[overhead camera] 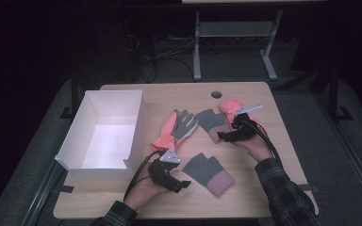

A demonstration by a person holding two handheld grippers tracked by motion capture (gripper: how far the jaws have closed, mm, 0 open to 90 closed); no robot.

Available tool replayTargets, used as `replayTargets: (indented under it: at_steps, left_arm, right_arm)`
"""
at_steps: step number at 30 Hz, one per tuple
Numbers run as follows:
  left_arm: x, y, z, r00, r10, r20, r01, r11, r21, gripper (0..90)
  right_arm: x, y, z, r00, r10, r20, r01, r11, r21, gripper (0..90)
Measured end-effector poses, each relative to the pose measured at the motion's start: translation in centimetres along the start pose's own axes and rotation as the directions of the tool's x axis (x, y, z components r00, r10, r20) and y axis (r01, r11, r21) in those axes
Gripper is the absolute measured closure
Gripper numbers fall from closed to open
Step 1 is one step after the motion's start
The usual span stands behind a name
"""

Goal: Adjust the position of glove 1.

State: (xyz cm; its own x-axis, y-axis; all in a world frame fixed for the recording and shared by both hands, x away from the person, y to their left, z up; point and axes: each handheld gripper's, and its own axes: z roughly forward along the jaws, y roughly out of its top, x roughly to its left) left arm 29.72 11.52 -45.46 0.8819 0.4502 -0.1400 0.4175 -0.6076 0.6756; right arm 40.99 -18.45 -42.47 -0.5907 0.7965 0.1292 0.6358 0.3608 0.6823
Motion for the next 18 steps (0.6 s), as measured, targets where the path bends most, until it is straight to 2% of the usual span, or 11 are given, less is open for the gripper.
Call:
replayTargets:
  at_steps: [2,4,6,9,11,18]
  left_arm:
    - [0.0,0.0,0.0,1.0000,-0.002,0.000,0.002,1.0000,-0.001,14.0]
    - [-0.1,0.0,0.0,1.0000,-0.009,0.001,0.009,1.0000,-0.002,14.0]
    - [-0.1,0.0,0.1,0.9999,-0.016,0.000,0.016,0.9998,-0.008,14.0]
    - [0.0,0.0,0.0,1.0000,-0.002,-0.001,0.002,1.0000,-0.001,14.0]
    - [0.0,0.0,-0.1,1.0000,-0.006,-0.002,0.006,1.0000,-0.003,14.0]
    - [0.0,0.0,-0.1,0.9998,-0.019,0.004,0.019,0.9996,-0.019,14.1]
  right_arm:
    - [0.0,0.3,0.3,0.9999,0.014,-0.002,-0.014,1.000,0.003,21.3]
    - [-0.5,1.1,1.3,0.9996,0.028,-0.002,-0.028,1.000,0.005,23.6]
    - [-0.6,1.3,1.7,0.9998,0.021,0.002,-0.021,1.000,0.011,25.5]
    - [-0.9,2.1,2.8,0.9990,0.044,0.006,-0.044,0.999,0.006,36.4]
    - [-1.1,2.3,3.6,0.9987,0.046,0.024,-0.046,0.998,0.029,40.3]
    - [-1.6,2.7,5.3,0.9979,0.058,0.030,-0.059,0.998,0.039,50.6]
